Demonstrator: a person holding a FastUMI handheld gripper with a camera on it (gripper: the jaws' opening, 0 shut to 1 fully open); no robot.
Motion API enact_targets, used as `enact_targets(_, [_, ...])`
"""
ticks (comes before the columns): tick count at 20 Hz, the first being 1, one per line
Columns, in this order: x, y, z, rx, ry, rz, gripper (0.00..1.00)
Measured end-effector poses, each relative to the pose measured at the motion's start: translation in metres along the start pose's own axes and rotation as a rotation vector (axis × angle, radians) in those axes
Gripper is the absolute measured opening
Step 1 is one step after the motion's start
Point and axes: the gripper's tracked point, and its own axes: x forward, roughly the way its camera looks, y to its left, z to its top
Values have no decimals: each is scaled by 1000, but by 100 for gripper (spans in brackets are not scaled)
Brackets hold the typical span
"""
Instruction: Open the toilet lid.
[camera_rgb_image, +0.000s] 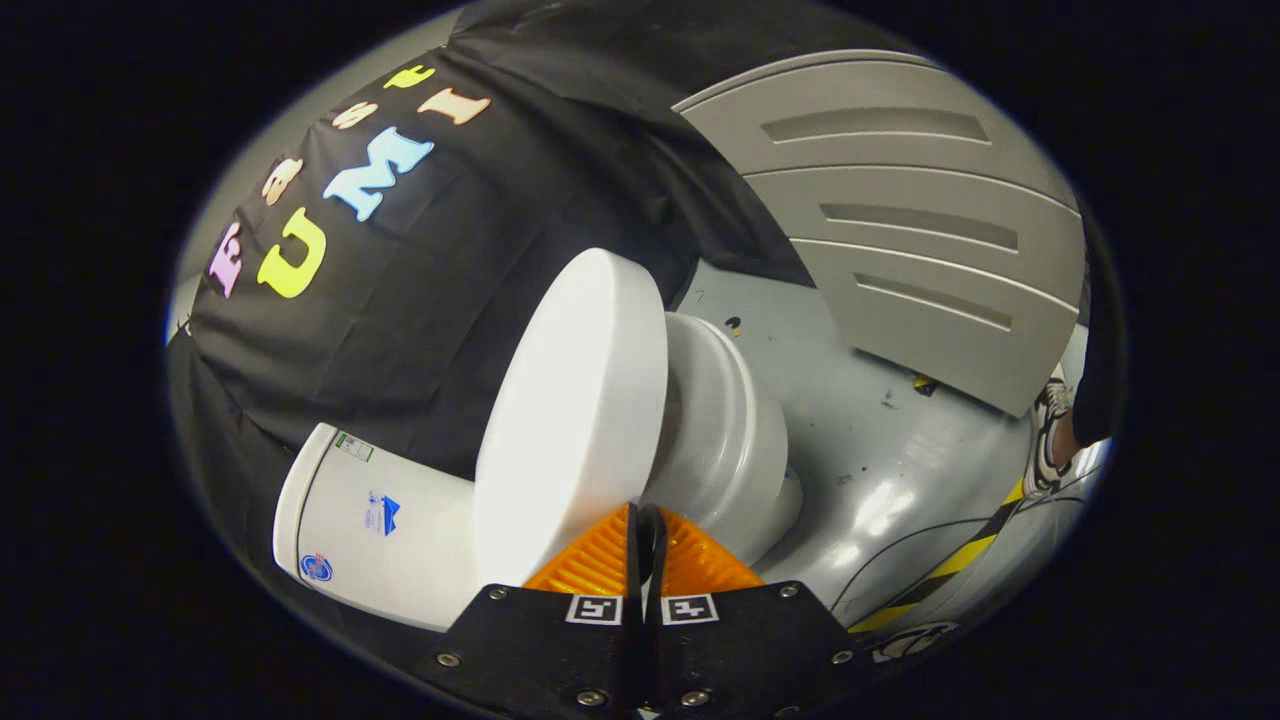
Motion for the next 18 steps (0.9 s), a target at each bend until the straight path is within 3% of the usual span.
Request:
enact_targets(12, [-47,71,13,-272,-105,-95,0])
enact_targets(18, [-61,102,11,-392,-171,-90,0])
